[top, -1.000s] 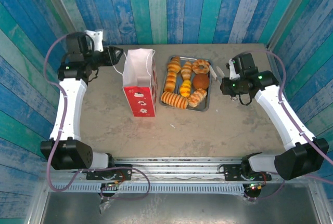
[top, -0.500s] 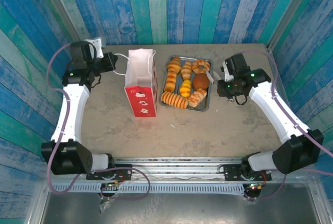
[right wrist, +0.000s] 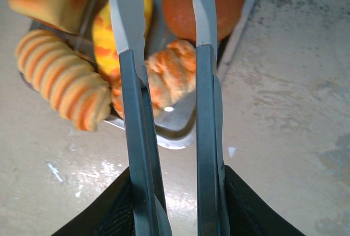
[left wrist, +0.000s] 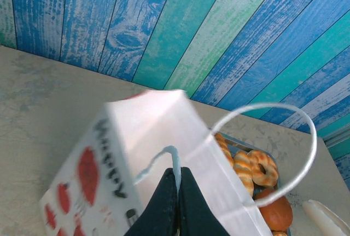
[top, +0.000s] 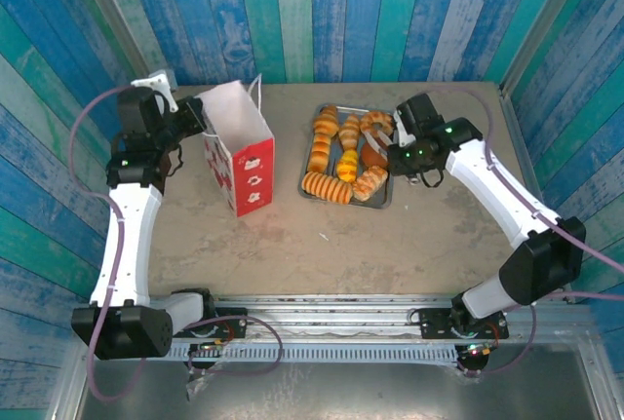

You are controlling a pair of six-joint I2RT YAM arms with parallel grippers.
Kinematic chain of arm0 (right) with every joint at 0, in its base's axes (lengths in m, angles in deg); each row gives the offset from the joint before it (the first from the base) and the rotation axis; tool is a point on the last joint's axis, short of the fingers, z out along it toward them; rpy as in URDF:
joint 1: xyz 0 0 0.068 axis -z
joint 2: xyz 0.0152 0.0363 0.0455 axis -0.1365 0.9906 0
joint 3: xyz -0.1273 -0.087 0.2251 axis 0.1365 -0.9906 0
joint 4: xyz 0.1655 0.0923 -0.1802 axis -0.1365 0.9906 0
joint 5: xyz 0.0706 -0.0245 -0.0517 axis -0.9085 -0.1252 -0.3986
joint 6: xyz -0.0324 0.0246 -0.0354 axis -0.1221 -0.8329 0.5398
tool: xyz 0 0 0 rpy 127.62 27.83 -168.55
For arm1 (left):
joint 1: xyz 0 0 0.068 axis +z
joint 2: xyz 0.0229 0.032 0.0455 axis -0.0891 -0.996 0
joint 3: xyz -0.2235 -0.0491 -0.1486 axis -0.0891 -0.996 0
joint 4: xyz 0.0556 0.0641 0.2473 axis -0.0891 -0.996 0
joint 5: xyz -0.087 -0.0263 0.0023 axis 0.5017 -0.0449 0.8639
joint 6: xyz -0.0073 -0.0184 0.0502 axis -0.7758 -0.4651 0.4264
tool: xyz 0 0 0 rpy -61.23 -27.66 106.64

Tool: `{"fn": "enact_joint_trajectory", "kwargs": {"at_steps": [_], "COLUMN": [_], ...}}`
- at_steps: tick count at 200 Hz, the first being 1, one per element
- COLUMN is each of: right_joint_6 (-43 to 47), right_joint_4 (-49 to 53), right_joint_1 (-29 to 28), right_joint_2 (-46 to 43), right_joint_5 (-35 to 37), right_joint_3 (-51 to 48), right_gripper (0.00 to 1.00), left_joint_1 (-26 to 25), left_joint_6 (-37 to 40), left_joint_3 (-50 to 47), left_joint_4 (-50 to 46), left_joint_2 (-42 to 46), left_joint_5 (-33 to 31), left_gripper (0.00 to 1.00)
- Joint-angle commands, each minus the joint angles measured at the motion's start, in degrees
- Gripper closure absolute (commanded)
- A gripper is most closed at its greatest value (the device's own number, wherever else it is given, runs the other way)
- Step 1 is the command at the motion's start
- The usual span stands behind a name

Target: Place the fake bread into the paper bag

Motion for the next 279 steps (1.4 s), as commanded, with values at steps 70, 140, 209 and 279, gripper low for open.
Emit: {"fn": "enact_joint_trajectory", "kwargs": {"at_steps": [70, 140, 209, 279], "right_joint_6": [-4.69, -4.94, -5.13, -5.12], "right_joint_4": [-6.52, -6.67, -7.14, -7.20], "right_joint_1": [-1.73, -1.72, -1.79, -1.97], "right_joint_2": [1.65, 2.18, 2.34, 2.66], "right_joint_5": [-8.42, -8.60, -8.37, -8.16], "right_joint_3": [1.45, 0.99, 0.35, 0.28], "right_gripper": [0.61, 0.61, 0.61, 0.61], "left_joint_1": [0.17, 0.16, 0.09, 0.11], "left_joint_6": [-1.65, -4.58, -10.57, -15.55], "left_joint_3": [1.61, 0.00, -1.05, -1.48], "left_joint_4": [4.14, 8.38, 13.88, 17.41], "left_joint_2": [-0.20, -0.16, -0.65, -1.20], "left_joint_5": [7.70, 15.00, 21.22, 24.87], "left_gripper": [1.00, 1.00, 1.00, 1.00]}}
